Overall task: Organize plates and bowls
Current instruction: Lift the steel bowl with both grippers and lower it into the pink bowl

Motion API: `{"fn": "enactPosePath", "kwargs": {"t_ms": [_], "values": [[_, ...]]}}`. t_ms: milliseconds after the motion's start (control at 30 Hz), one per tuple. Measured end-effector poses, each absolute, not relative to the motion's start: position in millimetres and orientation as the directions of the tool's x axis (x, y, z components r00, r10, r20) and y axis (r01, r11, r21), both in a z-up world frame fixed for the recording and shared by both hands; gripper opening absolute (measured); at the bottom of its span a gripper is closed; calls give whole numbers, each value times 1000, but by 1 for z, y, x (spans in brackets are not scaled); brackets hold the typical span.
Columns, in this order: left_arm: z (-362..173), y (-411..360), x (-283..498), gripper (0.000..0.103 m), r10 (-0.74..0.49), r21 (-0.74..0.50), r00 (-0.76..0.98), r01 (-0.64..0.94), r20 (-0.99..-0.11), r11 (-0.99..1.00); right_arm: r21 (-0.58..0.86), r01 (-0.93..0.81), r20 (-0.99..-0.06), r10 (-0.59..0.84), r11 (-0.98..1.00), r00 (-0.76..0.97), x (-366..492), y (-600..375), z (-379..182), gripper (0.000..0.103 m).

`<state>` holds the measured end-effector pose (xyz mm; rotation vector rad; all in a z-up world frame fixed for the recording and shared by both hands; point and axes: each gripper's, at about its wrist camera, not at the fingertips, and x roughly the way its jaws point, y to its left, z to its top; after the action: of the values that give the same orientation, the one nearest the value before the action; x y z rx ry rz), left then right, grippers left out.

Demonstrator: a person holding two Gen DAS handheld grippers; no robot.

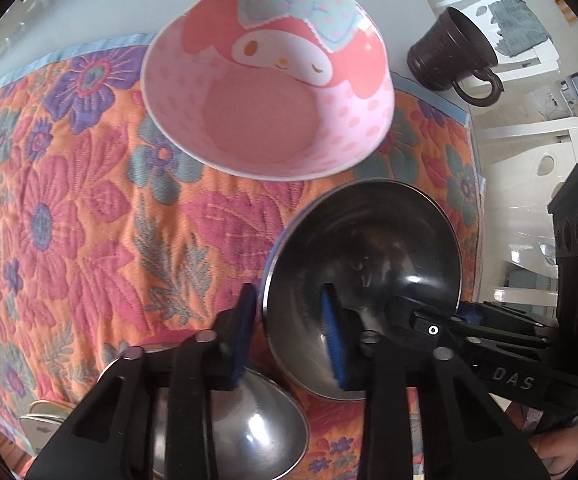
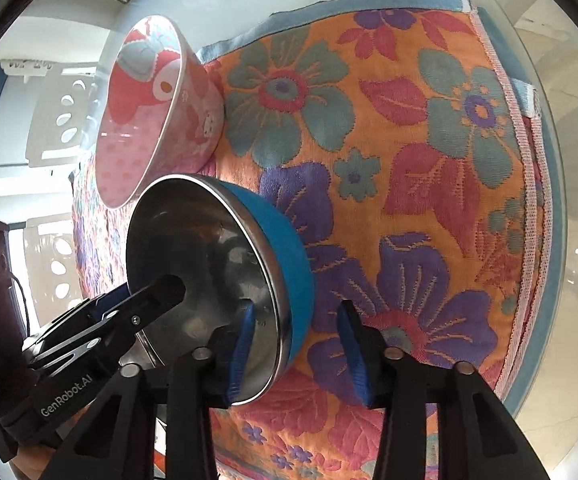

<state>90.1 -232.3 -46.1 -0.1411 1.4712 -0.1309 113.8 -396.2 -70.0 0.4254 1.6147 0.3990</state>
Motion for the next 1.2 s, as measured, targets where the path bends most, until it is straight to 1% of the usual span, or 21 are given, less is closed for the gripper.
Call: {"fn": "enactPosePath", "kwargs": {"t_ms": [33, 100, 167, 233, 433, 600, 833, 1200], "values": [[-48, -234, 90, 23, -171, -171, 96, 2, -981, 985, 493, 27, -866, 494, 870, -81, 114, -395, -71, 27], [-49, -236, 90, 18, -169, -169, 104, 8, -980, 986, 488, 10, -869, 487, 873, -88, 116, -390, -71, 18], [-50, -239, 90, 13, -167, -167, 103, 11, -981, 986, 476, 0, -877, 474, 880, -79, 117, -388, -69, 17], [-54, -240, 91, 12, -173, -173, 98, 5, -980, 985, 459, -16, -886, 457, 888, -73, 117, -386, -68, 17], [-45, -232, 91, 12, -180, -180, 111, 9, -977, 984, 425, -46, -904, 421, 904, -65, 113, -379, -57, 16], [-32, -227, 90, 12, -209, -216, 124, -42, -970, 976, 417, -53, -908, 414, 907, -55, 107, -386, -45, 17], [-10, -215, 87, 12, -197, -211, 153, -80, -968, 974, 405, -84, -914, 403, 910, -40, 107, -383, -26, 17], [34, -188, 77, 12, -236, -275, 236, -147, -943, 950, 391, -177, -915, 403, 903, 34, 117, -373, 35, 17]]}}
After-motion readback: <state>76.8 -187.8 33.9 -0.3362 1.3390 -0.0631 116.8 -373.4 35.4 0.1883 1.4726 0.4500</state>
